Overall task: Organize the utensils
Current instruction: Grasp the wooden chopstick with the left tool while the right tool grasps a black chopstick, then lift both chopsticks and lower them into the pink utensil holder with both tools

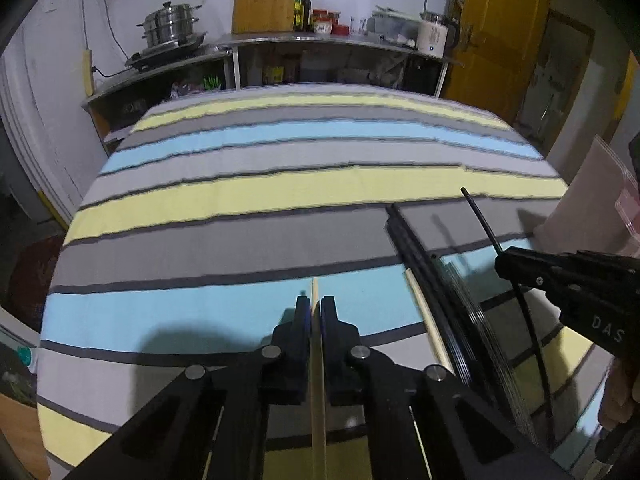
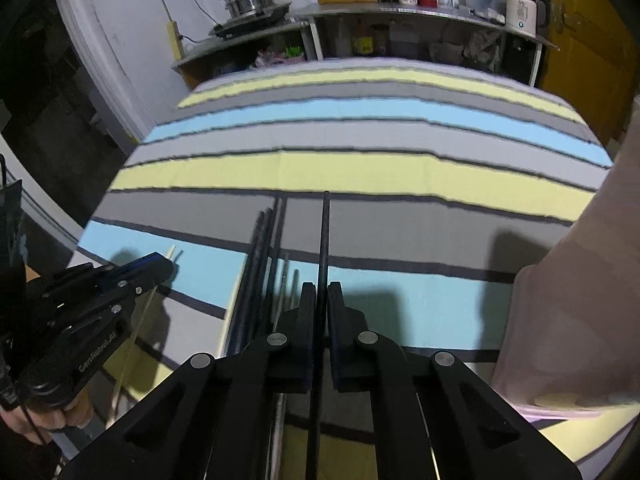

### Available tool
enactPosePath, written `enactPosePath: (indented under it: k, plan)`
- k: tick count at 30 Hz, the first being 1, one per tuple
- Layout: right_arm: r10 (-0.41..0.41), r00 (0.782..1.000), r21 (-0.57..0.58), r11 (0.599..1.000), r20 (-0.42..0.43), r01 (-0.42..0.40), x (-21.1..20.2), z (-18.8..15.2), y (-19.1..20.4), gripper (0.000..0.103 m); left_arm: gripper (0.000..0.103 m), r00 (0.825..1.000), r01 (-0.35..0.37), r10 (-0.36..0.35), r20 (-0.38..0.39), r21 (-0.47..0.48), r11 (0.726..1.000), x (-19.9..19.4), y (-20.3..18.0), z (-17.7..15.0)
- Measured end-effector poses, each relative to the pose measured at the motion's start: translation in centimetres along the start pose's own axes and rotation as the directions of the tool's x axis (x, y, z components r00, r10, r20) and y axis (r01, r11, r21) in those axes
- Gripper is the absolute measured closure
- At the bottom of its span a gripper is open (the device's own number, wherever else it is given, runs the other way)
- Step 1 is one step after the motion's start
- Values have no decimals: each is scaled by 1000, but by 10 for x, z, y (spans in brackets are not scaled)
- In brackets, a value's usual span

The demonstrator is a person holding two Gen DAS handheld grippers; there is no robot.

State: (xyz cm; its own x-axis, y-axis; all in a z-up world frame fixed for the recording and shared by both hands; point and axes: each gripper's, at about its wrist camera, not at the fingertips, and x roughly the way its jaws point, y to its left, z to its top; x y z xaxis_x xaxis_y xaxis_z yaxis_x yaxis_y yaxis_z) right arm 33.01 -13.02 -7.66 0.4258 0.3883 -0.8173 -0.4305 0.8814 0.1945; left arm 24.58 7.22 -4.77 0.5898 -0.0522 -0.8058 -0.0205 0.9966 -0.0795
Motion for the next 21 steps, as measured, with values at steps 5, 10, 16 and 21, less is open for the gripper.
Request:
enactPosePath:
  k: [5,10,16,21]
  plan:
    - [18,998,-9,1000,54,-18,-29,3,7,98,98,997,44,-44,67,3,999,-42,-2,8]
    - [30,993,-19,999,117,-28,-67,2,13,98,98,988,73,-74,133,14,997,-89,-4,15]
    - [31,982,-9,1000,186,-30,-109,-8,13,98,98,980,92,-96,175,32,995,-132,-9,16]
    - [24,971,5,1000,237,-26,-139,-17,11,98,98,974,99,-108,200,54,994,-159,-18,15]
